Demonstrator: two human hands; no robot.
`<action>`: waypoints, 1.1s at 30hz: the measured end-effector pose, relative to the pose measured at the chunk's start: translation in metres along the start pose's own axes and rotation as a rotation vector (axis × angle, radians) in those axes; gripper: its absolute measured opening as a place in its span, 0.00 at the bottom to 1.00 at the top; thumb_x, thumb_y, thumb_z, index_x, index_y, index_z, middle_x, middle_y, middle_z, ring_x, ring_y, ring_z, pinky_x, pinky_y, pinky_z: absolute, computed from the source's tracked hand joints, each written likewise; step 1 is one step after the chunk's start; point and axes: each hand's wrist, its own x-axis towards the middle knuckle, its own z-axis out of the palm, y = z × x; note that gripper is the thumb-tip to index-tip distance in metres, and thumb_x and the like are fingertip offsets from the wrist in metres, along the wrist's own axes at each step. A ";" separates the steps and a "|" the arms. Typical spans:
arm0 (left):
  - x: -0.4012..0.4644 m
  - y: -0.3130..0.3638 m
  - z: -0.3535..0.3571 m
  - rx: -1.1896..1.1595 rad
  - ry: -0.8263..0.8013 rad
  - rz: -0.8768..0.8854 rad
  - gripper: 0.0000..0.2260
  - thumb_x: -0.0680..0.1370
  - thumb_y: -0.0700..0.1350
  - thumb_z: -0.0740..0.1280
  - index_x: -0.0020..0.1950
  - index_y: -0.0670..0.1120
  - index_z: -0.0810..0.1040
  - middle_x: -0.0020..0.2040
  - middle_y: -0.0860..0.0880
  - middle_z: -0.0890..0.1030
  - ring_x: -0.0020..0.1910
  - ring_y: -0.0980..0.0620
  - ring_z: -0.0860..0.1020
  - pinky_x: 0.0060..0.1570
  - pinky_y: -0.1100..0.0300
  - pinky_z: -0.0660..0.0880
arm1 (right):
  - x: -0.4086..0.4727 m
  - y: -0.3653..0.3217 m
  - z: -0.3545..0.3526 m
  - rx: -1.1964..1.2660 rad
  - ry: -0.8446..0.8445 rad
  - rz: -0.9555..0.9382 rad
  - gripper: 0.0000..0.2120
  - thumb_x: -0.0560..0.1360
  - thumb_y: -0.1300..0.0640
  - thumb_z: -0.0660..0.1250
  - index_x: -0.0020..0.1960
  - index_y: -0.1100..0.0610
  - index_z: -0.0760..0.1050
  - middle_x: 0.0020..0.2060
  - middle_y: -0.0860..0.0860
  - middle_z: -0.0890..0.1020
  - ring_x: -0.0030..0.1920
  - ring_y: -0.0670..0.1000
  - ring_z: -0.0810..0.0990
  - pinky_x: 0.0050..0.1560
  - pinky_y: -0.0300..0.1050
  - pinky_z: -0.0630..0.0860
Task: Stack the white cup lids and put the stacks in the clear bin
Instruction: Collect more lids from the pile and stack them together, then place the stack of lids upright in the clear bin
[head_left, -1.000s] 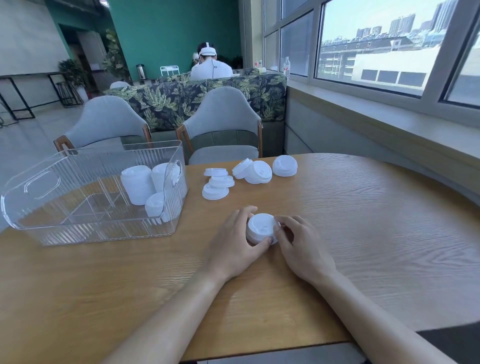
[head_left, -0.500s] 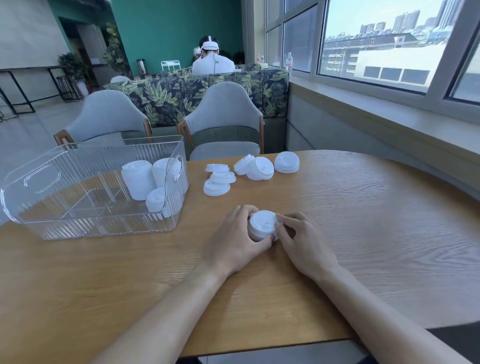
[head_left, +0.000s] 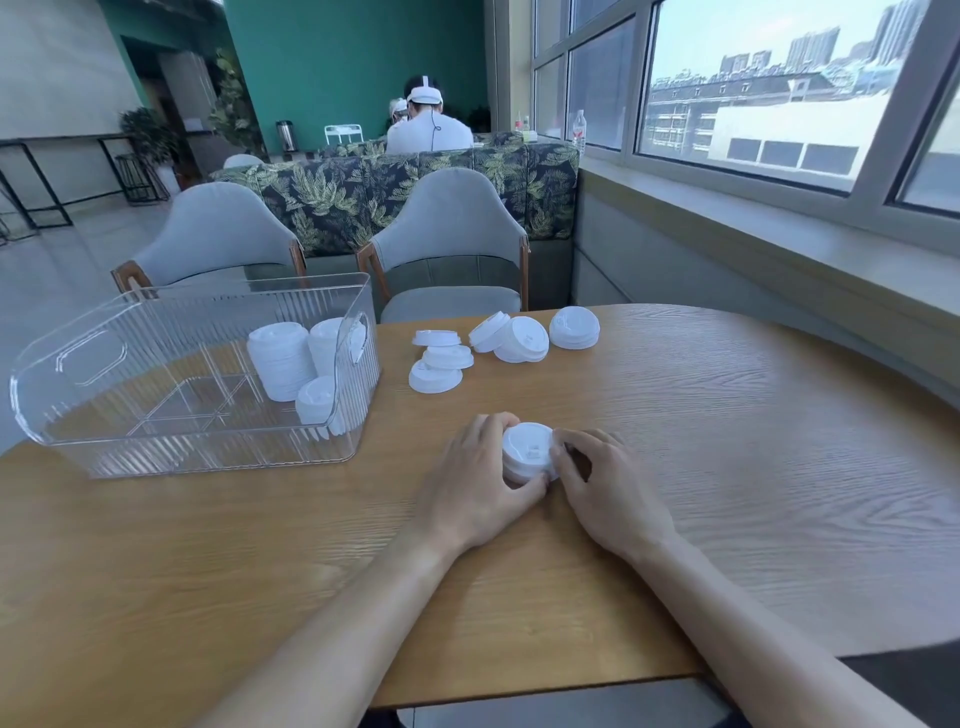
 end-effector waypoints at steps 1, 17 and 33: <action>0.000 0.001 0.000 0.006 0.000 0.000 0.30 0.73 0.66 0.70 0.70 0.55 0.68 0.64 0.59 0.73 0.64 0.55 0.72 0.64 0.56 0.71 | 0.000 0.000 0.000 -0.006 -0.003 0.002 0.13 0.82 0.46 0.61 0.61 0.47 0.79 0.54 0.37 0.79 0.60 0.42 0.73 0.58 0.39 0.69; -0.031 -0.016 -0.021 -0.151 0.156 -0.101 0.27 0.69 0.63 0.74 0.63 0.59 0.69 0.58 0.61 0.77 0.57 0.57 0.76 0.52 0.58 0.74 | -0.013 -0.019 -0.002 -0.154 -0.037 -0.053 0.10 0.82 0.50 0.59 0.58 0.52 0.76 0.53 0.43 0.79 0.61 0.45 0.72 0.58 0.47 0.73; -0.065 -0.076 -0.128 -0.354 0.500 -0.089 0.27 0.67 0.61 0.71 0.64 0.56 0.73 0.59 0.62 0.77 0.58 0.58 0.75 0.53 0.65 0.73 | -0.017 -0.084 0.055 -0.207 -0.124 -0.220 0.12 0.82 0.47 0.58 0.60 0.49 0.75 0.55 0.41 0.78 0.62 0.44 0.71 0.60 0.43 0.72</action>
